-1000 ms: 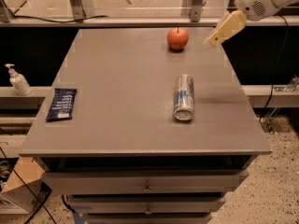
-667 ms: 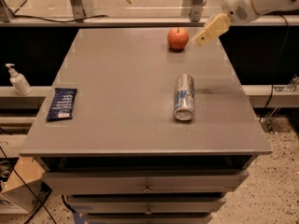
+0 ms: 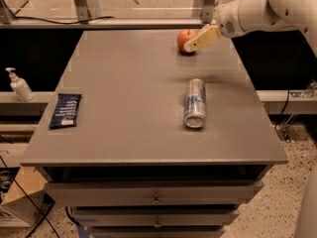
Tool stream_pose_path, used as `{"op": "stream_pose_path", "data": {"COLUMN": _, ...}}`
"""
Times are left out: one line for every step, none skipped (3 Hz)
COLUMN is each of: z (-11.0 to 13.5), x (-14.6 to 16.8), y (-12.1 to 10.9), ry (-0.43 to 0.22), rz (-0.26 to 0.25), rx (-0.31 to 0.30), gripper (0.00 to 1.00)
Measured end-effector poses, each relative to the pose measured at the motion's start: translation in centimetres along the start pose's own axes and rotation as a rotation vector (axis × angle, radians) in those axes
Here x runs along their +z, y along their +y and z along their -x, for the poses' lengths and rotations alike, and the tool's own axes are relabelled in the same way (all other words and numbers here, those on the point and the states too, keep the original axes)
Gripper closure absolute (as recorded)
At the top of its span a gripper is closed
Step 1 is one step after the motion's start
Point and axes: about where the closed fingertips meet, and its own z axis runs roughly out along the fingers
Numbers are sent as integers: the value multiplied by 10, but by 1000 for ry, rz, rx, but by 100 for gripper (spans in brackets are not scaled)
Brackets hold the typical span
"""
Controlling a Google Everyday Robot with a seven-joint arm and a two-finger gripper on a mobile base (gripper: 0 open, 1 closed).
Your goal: Pick apple
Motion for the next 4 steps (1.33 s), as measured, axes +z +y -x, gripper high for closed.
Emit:
{"op": "stream_pose_path", "data": {"z": -12, "x": 33, "y": -13, "ry": -24, "rz": -17, "rx": 81, "gripper": 0}}
{"op": "stream_pose_path", "data": {"z": -21, "x": 62, "y": -17, "ry": -34, "rz": -2, "rx": 139, "gripper": 0}}
{"op": "stream_pose_path", "data": {"z": -26, "x": 86, "y": -13, "ry": -35, "rz": 29, "rx": 177, "gripper": 0}}
{"op": "stream_pose_path", "data": {"z": -32, "x": 103, "y": -7, "ry": -26, "rz": 61, "rx": 209, "gripper": 17}}
